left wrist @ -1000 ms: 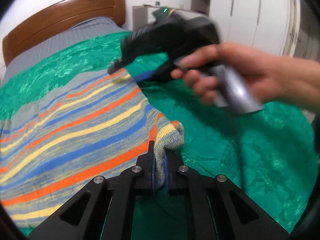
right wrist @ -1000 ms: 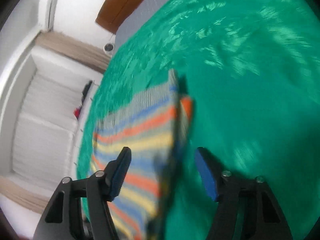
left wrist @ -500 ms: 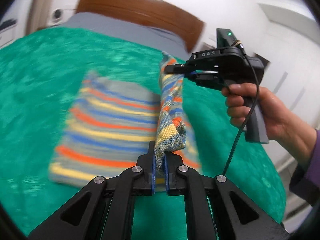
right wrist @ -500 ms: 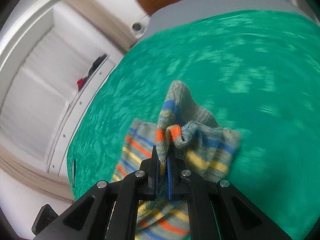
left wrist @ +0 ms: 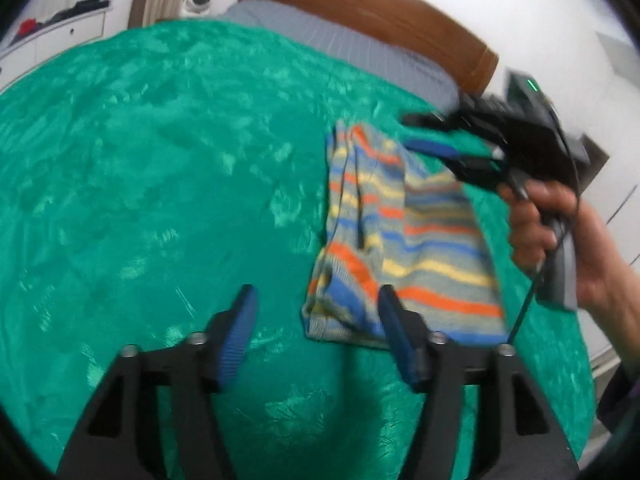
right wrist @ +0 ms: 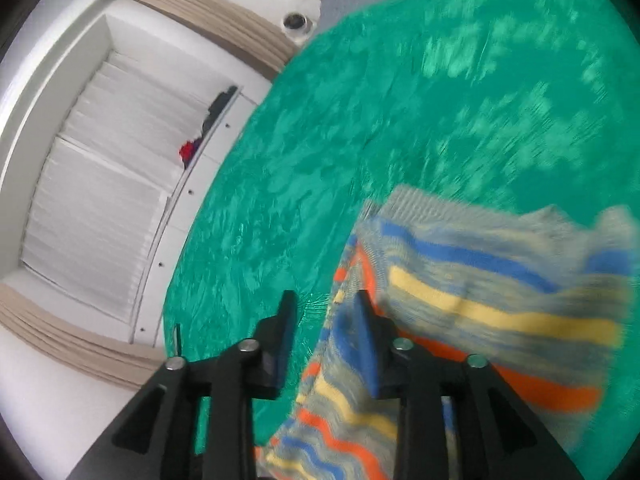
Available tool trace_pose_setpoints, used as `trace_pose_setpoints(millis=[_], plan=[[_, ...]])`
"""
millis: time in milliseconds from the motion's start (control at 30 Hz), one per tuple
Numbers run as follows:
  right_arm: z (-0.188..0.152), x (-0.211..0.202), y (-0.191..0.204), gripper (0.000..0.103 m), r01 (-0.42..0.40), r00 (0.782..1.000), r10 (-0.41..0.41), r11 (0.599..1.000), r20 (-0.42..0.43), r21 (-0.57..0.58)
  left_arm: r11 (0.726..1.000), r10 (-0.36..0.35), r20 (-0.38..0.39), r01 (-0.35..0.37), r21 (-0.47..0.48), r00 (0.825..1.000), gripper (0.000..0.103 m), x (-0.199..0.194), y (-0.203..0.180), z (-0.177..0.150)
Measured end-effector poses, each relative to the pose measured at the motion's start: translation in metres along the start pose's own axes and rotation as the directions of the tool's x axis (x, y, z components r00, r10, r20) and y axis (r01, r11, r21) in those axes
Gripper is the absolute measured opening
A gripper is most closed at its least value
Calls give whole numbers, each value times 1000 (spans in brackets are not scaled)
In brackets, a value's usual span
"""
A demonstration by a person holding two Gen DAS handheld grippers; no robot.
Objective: Fold small clothes
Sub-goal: 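Fold the lifted edge over the sweater with the left gripper while the right gripper pinches the fold, then open both grippers and lift them away from the folded sweater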
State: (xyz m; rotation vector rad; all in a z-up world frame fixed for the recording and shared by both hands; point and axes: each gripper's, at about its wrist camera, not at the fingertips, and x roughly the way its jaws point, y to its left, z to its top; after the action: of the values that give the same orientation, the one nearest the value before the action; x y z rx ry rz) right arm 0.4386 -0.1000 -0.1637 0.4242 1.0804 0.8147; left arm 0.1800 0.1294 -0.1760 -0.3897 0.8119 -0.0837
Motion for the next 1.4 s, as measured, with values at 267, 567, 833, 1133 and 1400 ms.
trace_pose_setpoints(millis=[267, 567, 833, 1133, 1400], plan=[[-103, -72, 27, 32, 186, 970, -225, 929, -89, -320, 976, 202, -119, -189, 106, 972, 59, 46, -13, 16], [-174, -81, 14, 35, 355, 927, -375, 896, -29, -266, 963, 265, -118, -256, 82, 957, 77, -3, 4, 5], [-226, -141, 42, 59, 433, 901, -419, 864, 111, -259, 943, 304, -47, -293, 159, 951, 84, -47, -11, -2], [-268, -176, 47, 64, 510, 860, -484, 828, 161, -232, 933, 305, -4, -298, 202, 952, 84, -76, -29, -10], [-302, -179, 39, 73, 610, 791, -570, 762, 223, -218, 928, 318, -23, -307, 212, 948, 94, -66, -23, -37]])
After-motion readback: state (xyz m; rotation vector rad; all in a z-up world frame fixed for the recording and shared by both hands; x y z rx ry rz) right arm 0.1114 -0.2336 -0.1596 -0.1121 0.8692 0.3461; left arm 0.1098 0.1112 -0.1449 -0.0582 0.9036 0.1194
